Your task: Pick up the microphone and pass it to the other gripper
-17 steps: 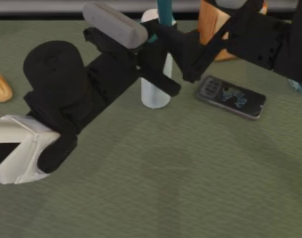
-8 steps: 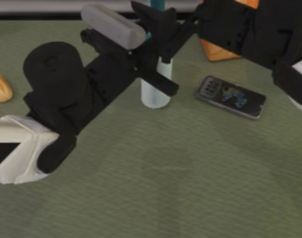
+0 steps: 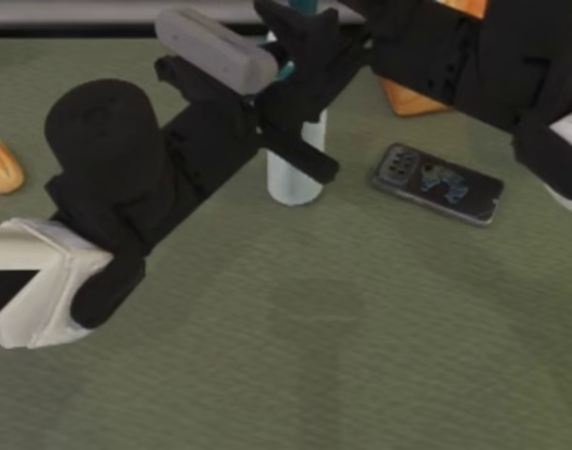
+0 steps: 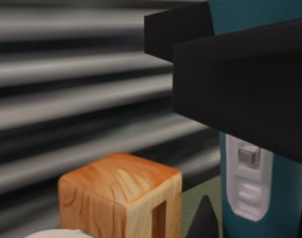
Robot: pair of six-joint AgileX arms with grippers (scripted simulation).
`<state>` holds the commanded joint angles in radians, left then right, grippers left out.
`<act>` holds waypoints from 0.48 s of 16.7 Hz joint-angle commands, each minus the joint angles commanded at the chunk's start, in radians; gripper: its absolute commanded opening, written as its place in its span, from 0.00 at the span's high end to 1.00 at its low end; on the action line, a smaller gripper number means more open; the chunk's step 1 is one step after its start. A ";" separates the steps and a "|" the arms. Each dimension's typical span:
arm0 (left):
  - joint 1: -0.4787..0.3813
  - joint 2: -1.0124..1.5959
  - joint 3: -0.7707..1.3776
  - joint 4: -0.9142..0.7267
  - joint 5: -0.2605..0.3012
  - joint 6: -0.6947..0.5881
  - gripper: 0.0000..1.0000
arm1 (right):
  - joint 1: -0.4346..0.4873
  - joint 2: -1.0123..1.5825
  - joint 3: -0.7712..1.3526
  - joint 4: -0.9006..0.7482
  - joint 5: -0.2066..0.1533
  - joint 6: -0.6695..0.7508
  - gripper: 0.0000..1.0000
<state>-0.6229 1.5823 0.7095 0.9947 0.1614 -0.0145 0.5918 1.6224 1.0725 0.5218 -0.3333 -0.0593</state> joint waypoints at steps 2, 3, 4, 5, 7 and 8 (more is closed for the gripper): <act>0.000 0.000 0.000 0.000 0.000 0.000 1.00 | 0.000 0.000 0.000 0.000 0.000 0.000 0.75; 0.000 0.000 0.000 0.000 0.000 0.000 1.00 | 0.000 0.000 0.000 0.000 0.000 0.000 0.83; 0.000 0.000 0.000 0.000 0.000 0.000 1.00 | 0.000 0.000 0.000 0.000 0.000 0.000 0.90; 0.000 0.000 0.000 0.000 0.000 0.000 1.00 | 0.000 0.000 0.000 0.000 0.000 0.000 0.98; 0.000 0.000 0.000 0.000 0.000 0.000 1.00 | 0.000 0.000 0.000 0.000 0.000 0.000 1.00; 0.000 0.000 0.000 0.000 0.000 0.000 1.00 | 0.000 0.000 0.000 0.000 0.000 0.000 1.00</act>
<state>-0.6229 1.5823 0.7095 0.9947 0.1614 -0.0145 0.5918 1.6224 1.0725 0.5218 -0.3333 -0.0593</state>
